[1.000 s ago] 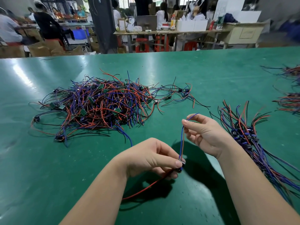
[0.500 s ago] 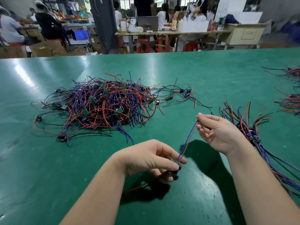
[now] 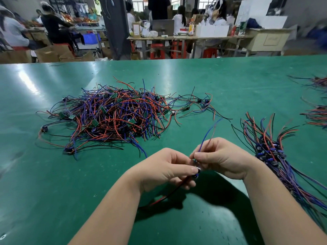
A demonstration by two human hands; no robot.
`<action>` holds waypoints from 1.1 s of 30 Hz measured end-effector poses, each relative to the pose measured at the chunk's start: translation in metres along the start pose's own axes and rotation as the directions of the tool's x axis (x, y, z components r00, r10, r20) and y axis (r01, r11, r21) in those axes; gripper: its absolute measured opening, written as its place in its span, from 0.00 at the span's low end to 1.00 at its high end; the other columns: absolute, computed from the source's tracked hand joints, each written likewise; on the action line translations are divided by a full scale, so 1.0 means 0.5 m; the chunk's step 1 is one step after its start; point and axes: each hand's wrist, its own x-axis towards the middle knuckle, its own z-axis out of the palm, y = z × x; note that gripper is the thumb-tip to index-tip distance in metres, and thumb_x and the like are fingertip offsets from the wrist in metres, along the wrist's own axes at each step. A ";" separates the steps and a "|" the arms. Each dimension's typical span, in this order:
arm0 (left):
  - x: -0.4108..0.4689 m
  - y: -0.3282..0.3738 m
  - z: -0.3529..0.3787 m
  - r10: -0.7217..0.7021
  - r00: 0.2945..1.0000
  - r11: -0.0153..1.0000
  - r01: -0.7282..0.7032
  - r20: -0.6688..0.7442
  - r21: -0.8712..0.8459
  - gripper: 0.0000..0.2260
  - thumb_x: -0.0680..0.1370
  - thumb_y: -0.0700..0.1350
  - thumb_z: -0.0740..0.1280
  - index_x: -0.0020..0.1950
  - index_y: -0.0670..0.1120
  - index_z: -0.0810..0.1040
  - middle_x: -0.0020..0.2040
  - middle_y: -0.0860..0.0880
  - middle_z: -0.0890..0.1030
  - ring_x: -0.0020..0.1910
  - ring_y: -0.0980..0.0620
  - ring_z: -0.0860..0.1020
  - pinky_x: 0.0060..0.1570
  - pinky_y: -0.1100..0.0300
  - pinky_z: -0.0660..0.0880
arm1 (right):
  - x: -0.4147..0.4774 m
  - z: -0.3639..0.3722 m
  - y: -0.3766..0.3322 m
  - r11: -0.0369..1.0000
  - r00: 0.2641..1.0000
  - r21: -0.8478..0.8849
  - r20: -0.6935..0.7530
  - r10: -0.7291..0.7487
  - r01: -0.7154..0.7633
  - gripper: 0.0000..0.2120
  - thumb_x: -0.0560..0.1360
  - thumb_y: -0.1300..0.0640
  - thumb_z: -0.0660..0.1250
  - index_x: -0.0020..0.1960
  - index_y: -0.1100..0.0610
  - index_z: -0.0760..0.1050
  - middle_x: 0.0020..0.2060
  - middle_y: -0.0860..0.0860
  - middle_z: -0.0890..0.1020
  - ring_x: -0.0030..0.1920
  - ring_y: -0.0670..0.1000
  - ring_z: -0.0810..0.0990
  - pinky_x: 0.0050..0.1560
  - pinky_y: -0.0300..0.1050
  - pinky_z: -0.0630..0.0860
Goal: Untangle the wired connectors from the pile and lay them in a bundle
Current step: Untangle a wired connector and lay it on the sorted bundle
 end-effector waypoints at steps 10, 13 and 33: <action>-0.013 -0.003 0.016 -0.150 0.907 0.987 0.113 0.394 0.116 0.09 0.76 0.35 0.67 0.46 0.49 0.83 0.38 0.50 0.83 0.36 0.55 0.83 0.37 0.65 0.78 | 0.007 -0.092 -0.031 0.718 0.684 0.412 -0.719 -0.121 0.561 0.04 0.74 0.62 0.68 0.40 0.58 0.75 0.25 0.48 0.79 0.25 0.42 0.77 0.27 0.30 0.73; -0.005 0.002 0.027 0.042 0.971 0.995 -0.019 0.237 -0.097 0.05 0.72 0.40 0.71 0.44 0.50 0.83 0.39 0.51 0.83 0.36 0.53 0.83 0.37 0.64 0.78 | 0.008 -0.099 -0.029 0.666 0.670 0.440 -0.732 -0.123 0.603 0.07 0.78 0.59 0.65 0.41 0.59 0.76 0.26 0.50 0.79 0.27 0.44 0.77 0.29 0.32 0.74; 0.049 -0.018 0.028 0.639 0.458 0.745 -0.570 -0.618 0.348 0.13 0.65 0.43 0.79 0.41 0.49 0.76 0.40 0.54 0.82 0.40 0.56 0.80 0.44 0.65 0.74 | 0.051 0.075 0.030 0.869 0.977 0.449 -0.133 -0.164 0.207 0.15 0.66 0.51 0.66 0.44 0.63 0.79 0.29 0.52 0.76 0.27 0.44 0.69 0.28 0.32 0.70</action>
